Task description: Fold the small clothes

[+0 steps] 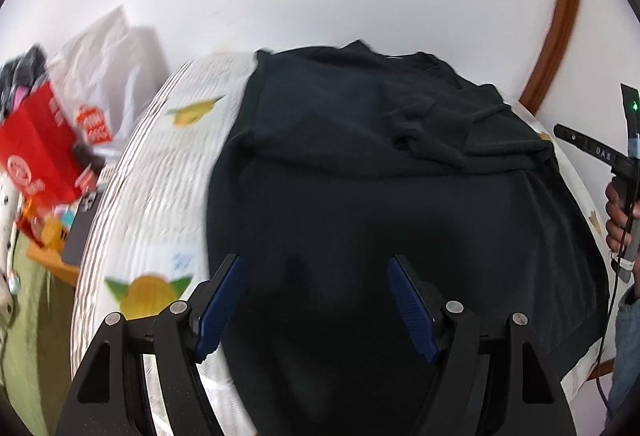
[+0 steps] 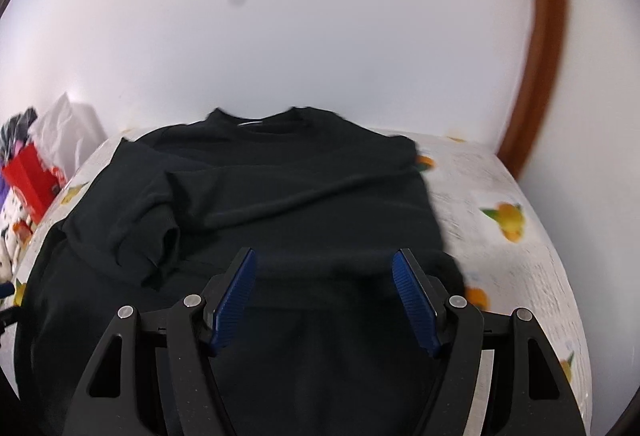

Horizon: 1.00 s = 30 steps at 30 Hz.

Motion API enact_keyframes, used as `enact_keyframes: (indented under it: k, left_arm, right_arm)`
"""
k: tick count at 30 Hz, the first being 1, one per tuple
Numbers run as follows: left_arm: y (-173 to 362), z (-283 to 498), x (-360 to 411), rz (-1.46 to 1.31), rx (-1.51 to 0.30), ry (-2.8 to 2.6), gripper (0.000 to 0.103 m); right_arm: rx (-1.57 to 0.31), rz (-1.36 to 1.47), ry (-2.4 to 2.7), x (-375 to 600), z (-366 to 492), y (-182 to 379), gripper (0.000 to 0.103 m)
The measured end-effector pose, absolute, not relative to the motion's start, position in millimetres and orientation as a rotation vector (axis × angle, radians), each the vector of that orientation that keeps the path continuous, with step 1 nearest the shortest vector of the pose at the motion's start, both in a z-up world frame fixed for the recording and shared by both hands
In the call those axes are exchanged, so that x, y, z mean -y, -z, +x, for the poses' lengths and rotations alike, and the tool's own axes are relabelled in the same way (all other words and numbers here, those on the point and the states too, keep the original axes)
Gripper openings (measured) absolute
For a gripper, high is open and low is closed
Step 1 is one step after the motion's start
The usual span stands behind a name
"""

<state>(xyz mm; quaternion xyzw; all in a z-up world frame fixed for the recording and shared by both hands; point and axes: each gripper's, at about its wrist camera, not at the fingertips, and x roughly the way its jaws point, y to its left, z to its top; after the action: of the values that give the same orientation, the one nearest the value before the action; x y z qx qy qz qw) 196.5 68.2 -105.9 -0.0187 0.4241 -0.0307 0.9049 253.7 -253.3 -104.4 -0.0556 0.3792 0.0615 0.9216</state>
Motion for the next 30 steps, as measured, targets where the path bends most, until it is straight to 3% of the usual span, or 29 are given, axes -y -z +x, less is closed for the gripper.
enact_keyframes:
  k: [2, 3, 6, 16, 30]
  left_arm:
    - [100, 203, -51, -0.004, -0.867, 0.08, 0.072]
    - [97, 207, -42, 0.012, -0.862, 0.091, 0.072]
    - [92, 222, -20, 0.035, -0.854, 0.105, 0.072]
    - [95, 271, 35, 0.079, -0.853, 0.134, 0.072]
    - [136, 349, 113, 0.207, -0.863, 0.146, 0.072]
  right_arm:
    - [-0.784, -0.107, -0.103, 272, 251, 108, 0.054]
    - [-0.801, -0.107, -0.096, 279, 251, 112, 0.04]
    - [-0.879, -0.104, -0.114, 290, 258, 127, 0.019]
    - [-0.958, -0.068, -0.149, 304, 300, 174, 0.016]
    - [-0.922, -0.009, -0.104, 324, 302, 189, 0.012]
